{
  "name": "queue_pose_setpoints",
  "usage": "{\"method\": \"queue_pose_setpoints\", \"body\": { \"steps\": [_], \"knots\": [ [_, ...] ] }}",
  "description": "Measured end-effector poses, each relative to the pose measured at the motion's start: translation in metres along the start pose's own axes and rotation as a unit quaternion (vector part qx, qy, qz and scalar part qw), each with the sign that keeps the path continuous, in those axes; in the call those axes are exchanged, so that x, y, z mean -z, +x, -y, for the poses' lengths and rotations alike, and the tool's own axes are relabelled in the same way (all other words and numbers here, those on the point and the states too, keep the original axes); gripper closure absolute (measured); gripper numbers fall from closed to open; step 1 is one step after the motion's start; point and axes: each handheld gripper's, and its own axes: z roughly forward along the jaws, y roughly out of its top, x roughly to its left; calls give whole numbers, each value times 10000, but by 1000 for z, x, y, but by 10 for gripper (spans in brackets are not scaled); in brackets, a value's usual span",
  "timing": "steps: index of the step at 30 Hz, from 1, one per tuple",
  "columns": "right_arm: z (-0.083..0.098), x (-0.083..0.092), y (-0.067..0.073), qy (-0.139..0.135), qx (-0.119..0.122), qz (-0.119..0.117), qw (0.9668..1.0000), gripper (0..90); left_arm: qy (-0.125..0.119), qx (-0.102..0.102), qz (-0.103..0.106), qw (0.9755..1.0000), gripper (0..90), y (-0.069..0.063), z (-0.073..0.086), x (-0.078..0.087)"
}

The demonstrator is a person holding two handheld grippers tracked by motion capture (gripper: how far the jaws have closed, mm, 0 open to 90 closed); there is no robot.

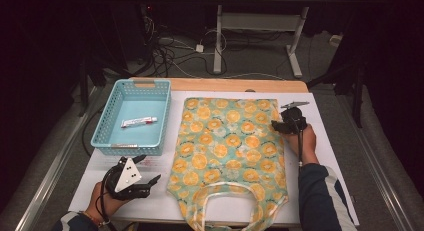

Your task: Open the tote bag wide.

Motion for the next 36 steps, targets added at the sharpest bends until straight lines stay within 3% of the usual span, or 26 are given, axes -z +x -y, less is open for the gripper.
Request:
{"method": "queue_pose_setpoints", "body": {
  "steps": [2, 3, 4, 8, 10, 15, 16, 18, 19, 22, 26, 34, 36],
  "knots": [
    [0, -2, -2, -22, -153, -85, 9998, 586, 17, -25, 9, 10000, 225, 0, 1, 0],
    [0, -2, -2, -22, -153, -85, 9998, 586, 26, -25, 31, 10000, 225, 1, 1, 0],
    [-1, -2, -2, 7, -143, -147, 9998, 678, 21, -17, 41, 10000, 225, 1, 1, 0],
    [-4, -1, 2, 96, -52, -133, 9999, 852, 24, -3, 45, 10000, 225, 2, 1, -1],
    [-5, -1, 5, 115, -19, -98, 9999, 887, 36, 0, 54, 10000, 225, 1, 1, -2],
    [-5, -1, 6, 136, 40, 12, 9999, 900, 45, -20, 55, 10000, 225, 1, 1, -2],
    [-5, -1, 3, 130, 5, 217, 9997, 900, 54, -24, 51, 10000, 225, 1, 1, -2],
    [-4, 0, 1, 130, -10, 298, 9995, 900, 58, -18, 41, 10000, 225, 1, 1, -3],
    [-1, 1, -7, 115, -103, 501, 9986, 900, 66, -2, 41, 10000, 225, 2, 2, -3],
    [3, 3, -17, 95, -266, 644, 9975, 899, 69, -6, 51, 10000, 225, 1, 2, -3],
    [5, 5, -24, 139, -230, 847, 9960, 899, 74, -3, 47, 10000, 225, 2, 1, -4],
    [8, 7, -29, 146, -281, 867, 9957, 873, 80, -11, 19, 10000, 224, 2, 1, -3],
    [6, 10, -28, 97, -230, 789, 9966, 723, 79, -15, 23, 10000, 223, 2, 1, -3]
  ]
}}
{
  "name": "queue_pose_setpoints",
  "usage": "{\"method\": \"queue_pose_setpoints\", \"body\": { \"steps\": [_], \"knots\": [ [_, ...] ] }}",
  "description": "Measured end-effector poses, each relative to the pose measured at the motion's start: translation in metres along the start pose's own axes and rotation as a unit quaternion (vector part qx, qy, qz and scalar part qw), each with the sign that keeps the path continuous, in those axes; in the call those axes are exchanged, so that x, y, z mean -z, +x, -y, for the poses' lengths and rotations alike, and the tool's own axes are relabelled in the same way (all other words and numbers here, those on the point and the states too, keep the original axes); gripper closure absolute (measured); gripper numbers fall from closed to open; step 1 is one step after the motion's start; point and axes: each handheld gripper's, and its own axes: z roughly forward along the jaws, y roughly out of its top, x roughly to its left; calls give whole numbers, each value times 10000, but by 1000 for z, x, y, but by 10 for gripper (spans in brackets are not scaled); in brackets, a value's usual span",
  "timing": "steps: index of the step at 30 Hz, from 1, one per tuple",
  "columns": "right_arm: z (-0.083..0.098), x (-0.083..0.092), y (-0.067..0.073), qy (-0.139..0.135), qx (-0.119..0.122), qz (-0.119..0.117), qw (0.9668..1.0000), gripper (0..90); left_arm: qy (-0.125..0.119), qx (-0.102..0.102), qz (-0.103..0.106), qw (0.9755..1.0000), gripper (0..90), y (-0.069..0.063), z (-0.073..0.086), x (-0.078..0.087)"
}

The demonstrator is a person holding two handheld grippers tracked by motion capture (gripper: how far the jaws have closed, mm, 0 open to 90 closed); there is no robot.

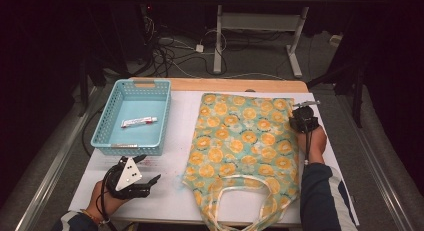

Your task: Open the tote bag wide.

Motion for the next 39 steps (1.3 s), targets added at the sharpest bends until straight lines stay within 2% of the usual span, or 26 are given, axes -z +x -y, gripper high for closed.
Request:
{"method": "queue_pose_setpoints", "body": {
  "steps": [2, 4, 5, 7, 8, 9, 10, 11, 14, 15, 17, 18, 20, 21, 22, 23, 24, 25, 27, 29, 31, 34, 35, 36, 37, 39],
  "knots": [
    [-2, 8, 2, -149, 73, -121, 9998, 693, -5, -4, -7, 10000, 222, 0, 0, 0],
    [-3, 21, 7, -455, 100, -436, 9980, 642, -19, 3, -11, 10000, 222, 0, 0, 1],
    [-3, 21, 7, -455, 100, -436, 9980, 642, -19, 5, -12, 10000, 222, -1, 0, 1],
    [-2, 36, 13, -707, 192, -758, 9944, 614, -10, -16, -7, 10000, 222, -1, 0, 2],
    [-1, 47, 19, -862, 285, -976, 9911, 612, -1, -26, -7, 10000, 222, -2, 0, 2],
    [3, 64, 27, -1084, 476, -1239, 9852, 595, 5, -40, -9, 10000, 221, -2, 0, 2],
    [6, 72, 31, -1158, 529, -1364, 9824, 589, 7, -52, -7, 10000, 221, -3, -1, 2],
    [6, 72, 31, -1158, 529, -1364, 9824, 589, 7, -63, -4, 10000, 221, -4, -1, 2],
    [20, 92, 39, -1370, 651, -1567, 9759, 593, 25, -77, -11, 10000, 221, -5, -1, 3],
    [29, 99, 40, -1447, 709, -1538, 9749, 596, 29, -79, -7, 10000, 221, -5, -1, 2],
    [32, 101, 40, -1378, 782, -1481, 9762, 591, 38, -97, 0, 9999, 221, -5, -1, 2],
    [38, 104, 37, -1372, 725, -1379, 9782, 597, 50, -114, 7, 9999, 221, -5, -1, 2],
    [40, 103, 35, -1350, 668, -1371, 9790, 593, 57, -125, 14, 9999, 221, -6, -1, 2],
    [45, 98, 31, -1208, 709, -1124, 9837, 586, 60, -138, 17, 9999, 221, -6, -1, 1],
    [45, 98, 31, -1208, 709, -1124, 9837, 586, 67, -143, 19, 9999, 221, -6, -1, 1],
    [48, 92, 27, -1048, 641, -969, 9877, 579, 71, -142, 25, 9999, 221, -6, -1, 1],
    [48, 92, 27, -1048, 641, -969, 9877, 579, 72, -145, 31, 9999, 221, -6, -1, 1],
    [50, 86, 22, -1004, 433, -1004, 9889, 574, 74, -152, 36, 9999, 221, -6, -1, 1],
    [51, 84, 20, -943, 381, -989, 9899, 569, 93, -169, 45, 9998, 221, -6, -1, 0],
    [53, 80, 17, -806, 431, -882, 9919, 562, 96, -175, 55, 9998, 221, -6, -1, 0],
    [56, 79, 16, -753, 458, -911, 9919, 567, 110, -189, 58, 9997, 221, -6, -1, 0],
    [57, 77, 15, -589, 491, -702, 9946, 575, 130, -198, 71, 9997, 221, -7, -1, -1],
    [60, 71, 10, -517, 248, -742, 9956, 594, 132, -195, 82, 9997, 221, -7, -1, -1],
    [60, 71, 10, -517, 248, -742, 9956, 594, 134, -193, 88, 9997, 221, -7, -1, -1],
    [62, 67, 7, -466, 103, -837, 9953, 597, 142, -198, 92, 9997, 221, -7, -1, -2],
    [65, 58, 4, -235, 34, -854, 9961, 626, 156, -227, 104, 9996, 221, -8, -2, -2]
  ]
}}
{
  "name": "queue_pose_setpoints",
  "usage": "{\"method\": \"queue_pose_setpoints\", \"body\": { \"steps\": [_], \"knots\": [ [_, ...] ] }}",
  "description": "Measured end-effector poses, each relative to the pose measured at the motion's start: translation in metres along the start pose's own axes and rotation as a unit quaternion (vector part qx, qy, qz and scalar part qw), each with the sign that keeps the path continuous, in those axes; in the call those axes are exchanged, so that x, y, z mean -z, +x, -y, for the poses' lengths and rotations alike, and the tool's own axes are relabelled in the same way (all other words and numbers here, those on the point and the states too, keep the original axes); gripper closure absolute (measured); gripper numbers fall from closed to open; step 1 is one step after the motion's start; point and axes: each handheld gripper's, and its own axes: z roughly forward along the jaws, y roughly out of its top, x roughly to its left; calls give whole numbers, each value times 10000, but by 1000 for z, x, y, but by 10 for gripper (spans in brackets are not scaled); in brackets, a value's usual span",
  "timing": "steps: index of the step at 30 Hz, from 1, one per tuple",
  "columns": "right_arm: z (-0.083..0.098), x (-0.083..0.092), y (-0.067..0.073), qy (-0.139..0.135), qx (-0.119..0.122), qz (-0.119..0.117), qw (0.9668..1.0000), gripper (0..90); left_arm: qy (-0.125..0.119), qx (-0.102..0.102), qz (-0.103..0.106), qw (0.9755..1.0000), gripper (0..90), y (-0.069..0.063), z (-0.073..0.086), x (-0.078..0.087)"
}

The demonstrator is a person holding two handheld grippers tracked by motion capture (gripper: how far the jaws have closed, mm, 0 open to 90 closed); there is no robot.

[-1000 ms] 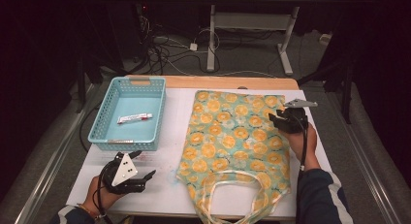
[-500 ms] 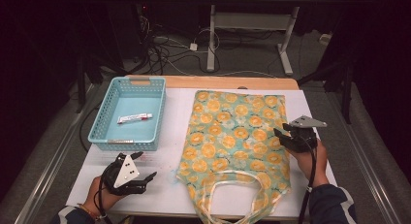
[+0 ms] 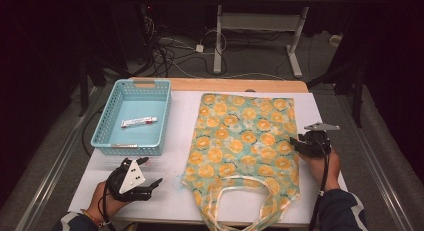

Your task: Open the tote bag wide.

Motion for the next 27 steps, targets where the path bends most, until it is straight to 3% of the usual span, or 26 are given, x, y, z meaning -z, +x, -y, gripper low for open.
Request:
{"method": "queue_pose_setpoints", "body": {
  "steps": [1, 3, 6, 9, 11, 14, 20, 21, 23, 24, 26, 27],
  "knots": [
    [1, -3, -1, 122, -3, -9, 9999, 631, 11, -27, -1, 10000, 221, 0, 0, 0],
    [2, 0, -2, 144, 1, 6, 9999, 735, 25, -26, 9, 10000, 221, -1, 1, 0],
    [5, 4, -1, 198, -6, -149, 9997, 884, 51, -14, 19, 10000, 221, 0, 1, -1],
    [9, 10, 5, 262, -21, -399, 9989, 898, 37, -44, 34, 10000, 221, 0, 1, -1],
    [15, 17, 19, 277, 96, -567, 9980, 899, 29, -43, 36, 10000, 221, 1, 0, -1],
    [17, 21, 26, 327, 115, -776, 9964, 898, -15, -21, 16, 10000, 221, 1, 0, 0],
    [23, 31, 51, 308, 388, -1079, 9929, 752, -32, -68, -74, 9999, 221, 2, 1, 4],
    [19, 35, 52, 188, 500, -1001, 9935, 663, -64, -30, -85, 9999, 220, 3, 1, 5],
    [16, 37, 49, 56, 493, -911, 9946, 643, -109, 43, -89, 9999, 220, 5, 1, 7],
    [14, 38, 46, -39, 448, -830, 9955, 591, -114, 62, -99, 9999, 220, 5, 1, 6],
    [1, 32, 27, -367, 360, -462, 9976, 537, -94, 78, -79, 9999, 220, 6, 2, 5],
    [1, 32, 27, -367, 360, -462, 9976, 537, -74, 91, -66, 9999, 220, 6, 2, 3]
  ]
}}
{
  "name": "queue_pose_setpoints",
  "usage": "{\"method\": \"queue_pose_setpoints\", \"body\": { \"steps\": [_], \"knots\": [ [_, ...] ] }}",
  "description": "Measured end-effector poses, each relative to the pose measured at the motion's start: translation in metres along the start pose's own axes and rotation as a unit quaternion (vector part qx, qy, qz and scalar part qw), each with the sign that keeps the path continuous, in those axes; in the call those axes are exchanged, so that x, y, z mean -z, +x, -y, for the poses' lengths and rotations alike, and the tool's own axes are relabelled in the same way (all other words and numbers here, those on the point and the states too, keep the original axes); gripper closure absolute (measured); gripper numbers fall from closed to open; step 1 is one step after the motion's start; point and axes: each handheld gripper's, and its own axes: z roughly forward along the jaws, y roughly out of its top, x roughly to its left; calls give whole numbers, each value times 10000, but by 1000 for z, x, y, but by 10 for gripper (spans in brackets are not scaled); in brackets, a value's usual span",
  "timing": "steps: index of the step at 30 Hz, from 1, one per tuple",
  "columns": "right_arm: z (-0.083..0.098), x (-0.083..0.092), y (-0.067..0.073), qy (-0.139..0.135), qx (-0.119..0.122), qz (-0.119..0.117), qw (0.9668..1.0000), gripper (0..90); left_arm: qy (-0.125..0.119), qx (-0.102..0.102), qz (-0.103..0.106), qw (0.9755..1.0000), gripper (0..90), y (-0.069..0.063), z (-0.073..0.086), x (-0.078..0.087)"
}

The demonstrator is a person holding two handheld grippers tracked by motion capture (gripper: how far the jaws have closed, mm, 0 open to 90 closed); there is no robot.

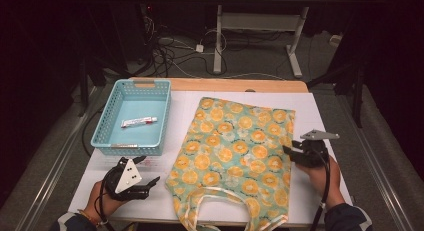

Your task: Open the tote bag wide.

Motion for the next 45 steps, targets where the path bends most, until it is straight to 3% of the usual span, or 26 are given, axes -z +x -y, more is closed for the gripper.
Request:
{"method": "queue_pose_setpoints", "body": {
  "steps": [1, 2, 4, 5, 6, 8, 9, 11, 13, 14, 15, 16, 17, 19, 22, 24, 29, 32, 34, 35, 38, 40, 43, 45],
  "knots": [
    [-7, -11, -16, -158, -11, 212, 9996, 495, 21, 13, 4, 10000, 220, 0, 0, -2],
    [-7, -11, -16, -158, -11, 212, 9996, 495, 44, 4, 9, 10000, 220, -1, 0, -3],
    [-13, -26, -30, -89, -46, 464, 9989, 489, 54, -4, 44, 10000, 220, -2, -1, -4],
    [-19, -44, -41, 10, -255, 673, 9974, 499, 60, -1, 53, 10000, 220, -3, -2, -5],
    [-19, -44, -41, 10, -255, 673, 9974, 499, 70, -6, 55, 10000, 220, -3, -2, -6],
    [-25, -62, -48, 97, -348, 750, 9965, 510, 87, 9, 54, 9999, 220, -2, -3, -8],
    [-31, -77, -51, 391, -406, 828, 9950, 541, 83, 9, 50, 10000, 224, -2, -3, -8],
    [-34, -80, -51, 365, -412, 851, 9948, 546, 58, -2, 52, 10000, 224, -3, -3, -8],
    [-40, -86, -52, 385, -527, 796, 9947, 613, 59, -32, 57, 10000, 224, -3, -2, -8],
    [-43, -89, -52, 475, -564, 752, 9944, 767, 51, -22, 57, 10000, 224, -3, -2, -8],
    [-43, -89, -52, 475, -564, 752, 9944, 767, 52, -7, 66, 10000, 224, -3, -2, -8],
    [-44, -89, -51, 517, -496, 757, 9946, 823, 68, 5, 49, 10000, 224, -3, -1, -8],
    [-47, -89, -49, 631, -357, 868, 9936, 897, 77, 8, 15, 10000, 224, -3, -1, -8],
    [-48, -90, -47, 727, -243, 1252, 9892, 900, 58, 47, -24, 10000, 225, -2, -1, -7],
    [-44, -87, -53, 614, -535, 1283, 9884, 900, 12, 64, -59, 10000, 225, -2, -2, -5],
    [-40, -83, -59, 613, -672, 1440, 9854, 900, 1, 53, -79, 10000, 225, -2, -2, -4],
    [-27, -69, -81, 672, -1081, 1923, 9730, 900, -18, 82, -113, 9999, 225, -1, -3, -3],
    [-19, -58, -91, 721, -1240, 2044, 9683, 900, -40, 88, -130, 9999, 225, -1, -3, -2],
    [-15, -53, -93, 732, -1263, 1896, 9709, 876, -46, 91, -139, 9999, 224, 0, -3, -2],
    [-15, -49, -94, 765, -1223, 1852, 9720, 791, -49, 95, -144, 9998, 224, 0, -3, -2],
    [-14, -36, -84, 516, -899, 1782, 9785, 678, -45, 96, -143, 9998, 224, 0, -3, -1],
    [-14, -25, -72, 195, -690, 1388, 9877, 617, -36, 91, -134, 9999, 224, 0, -3, -1],
    [-19, -6, -43, -157, -170, 693, 9973, 547, -13, 64, -122, 9999, 224, -1, -3, -2],
    [-26, 10, -19, -436, 189, 192, 9987, 528, 10, 30, -132, 9999, 224, -3, -3, -2]
  ]
}}
